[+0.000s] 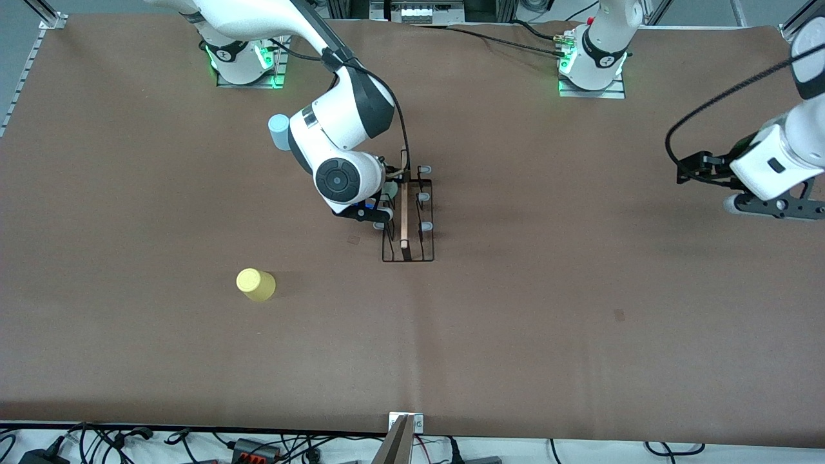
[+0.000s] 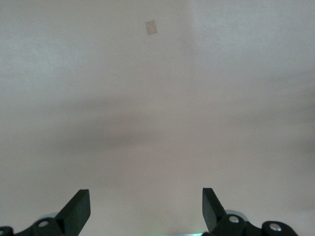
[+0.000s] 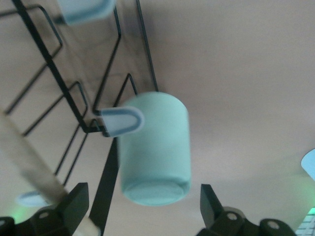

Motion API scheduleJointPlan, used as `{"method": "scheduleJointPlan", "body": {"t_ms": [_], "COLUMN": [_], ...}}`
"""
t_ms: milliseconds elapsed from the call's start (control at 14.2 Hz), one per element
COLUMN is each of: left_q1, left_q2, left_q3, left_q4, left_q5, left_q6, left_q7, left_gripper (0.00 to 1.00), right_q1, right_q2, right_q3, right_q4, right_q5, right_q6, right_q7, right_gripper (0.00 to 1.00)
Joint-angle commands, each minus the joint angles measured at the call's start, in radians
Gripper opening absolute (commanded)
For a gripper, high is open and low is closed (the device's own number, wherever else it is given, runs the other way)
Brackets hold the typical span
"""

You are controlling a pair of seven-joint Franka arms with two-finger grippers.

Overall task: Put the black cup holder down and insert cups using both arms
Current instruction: 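Reach the yellow cup with the right gripper and grasp it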

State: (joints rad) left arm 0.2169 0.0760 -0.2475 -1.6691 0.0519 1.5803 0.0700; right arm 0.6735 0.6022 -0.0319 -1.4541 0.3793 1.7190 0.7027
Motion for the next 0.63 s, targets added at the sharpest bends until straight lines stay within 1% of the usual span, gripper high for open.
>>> {"method": "scheduleJointPlan", "body": {"t_ms": [0,141,211,281,422,562], "left_q1": [-0.018,-0.018,-0.016,-0.014,-0.014,-0.010], "left_q2": [-0.070,-0.070,-0.068,-0.068,-0.070,-0.068], "left_q3": [0.036,0.051,0.051,0.051,0.051,0.053], "left_q4": [-0.074,-0.077,-0.077,-0.077,-0.077,-0.075], "left_q5": [-0.030,-0.067,-0.072,-0.072,-0.081,-0.116], "left_q6": [0.043,0.041,0.041,0.041,0.043,0.055], "left_q7": [0.017,0.017,0.017,0.010,-0.001,-0.021], "left_gripper": [1.00,1.00,1.00,1.00,1.00,1.00], "right_q1": [-0.026,-0.047,-0.061,-0.083,-0.144,-0.208], "right_q2": [-0.047,-0.036,-0.021,0.003,0.046,0.097], "right_q3": [-0.054,-0.141,-0.170,-0.199,-0.204,-0.203], "right_q4": [0.038,0.064,0.066,0.076,0.092,0.107], "right_q5": [-0.020,-0.060,-0.081,-0.112,-0.152,-0.220], "right_q6": [-0.027,-0.024,-0.010,0.044,0.147,0.235], "right_q7": [0.052,0.047,0.052,0.047,0.020,-0.119], "right_gripper": [1.00,1.00,1.00,1.00,1.00,1.00]}}
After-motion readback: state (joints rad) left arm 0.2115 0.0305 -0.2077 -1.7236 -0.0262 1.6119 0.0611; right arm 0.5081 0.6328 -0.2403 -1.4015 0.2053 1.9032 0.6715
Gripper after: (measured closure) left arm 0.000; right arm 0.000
